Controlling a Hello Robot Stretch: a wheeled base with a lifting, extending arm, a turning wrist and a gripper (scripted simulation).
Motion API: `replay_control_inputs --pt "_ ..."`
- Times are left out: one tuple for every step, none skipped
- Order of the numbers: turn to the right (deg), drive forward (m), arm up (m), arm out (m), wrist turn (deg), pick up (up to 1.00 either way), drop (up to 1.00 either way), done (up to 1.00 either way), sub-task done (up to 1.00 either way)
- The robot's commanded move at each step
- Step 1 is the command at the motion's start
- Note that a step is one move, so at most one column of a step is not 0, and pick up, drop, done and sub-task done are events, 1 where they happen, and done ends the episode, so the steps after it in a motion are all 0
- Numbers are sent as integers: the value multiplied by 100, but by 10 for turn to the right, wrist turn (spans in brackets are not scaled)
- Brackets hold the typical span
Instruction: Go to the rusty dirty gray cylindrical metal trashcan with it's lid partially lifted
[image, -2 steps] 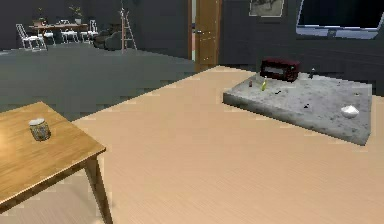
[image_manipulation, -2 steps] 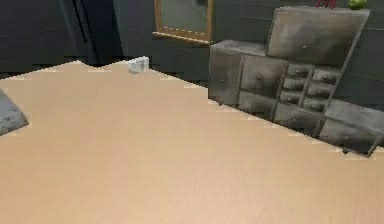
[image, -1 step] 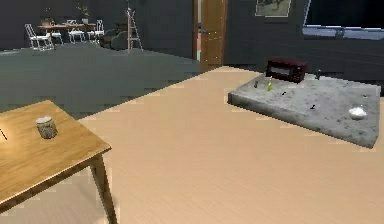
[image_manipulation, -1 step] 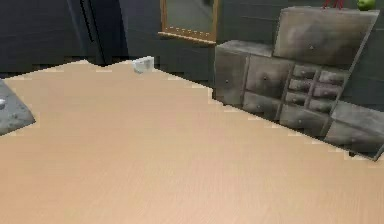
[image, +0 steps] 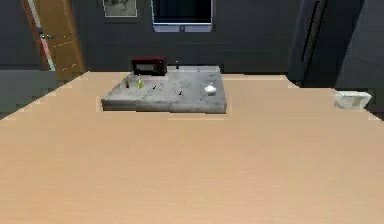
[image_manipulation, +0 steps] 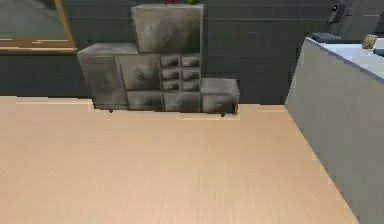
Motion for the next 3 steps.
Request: replay_control_inputs --pt "0 10 0 0 0 0 0 0 0" --pt "-330 0 0 0 0 0 0 0 0" --pt "0 100 0 0 0 0 0 0 0"
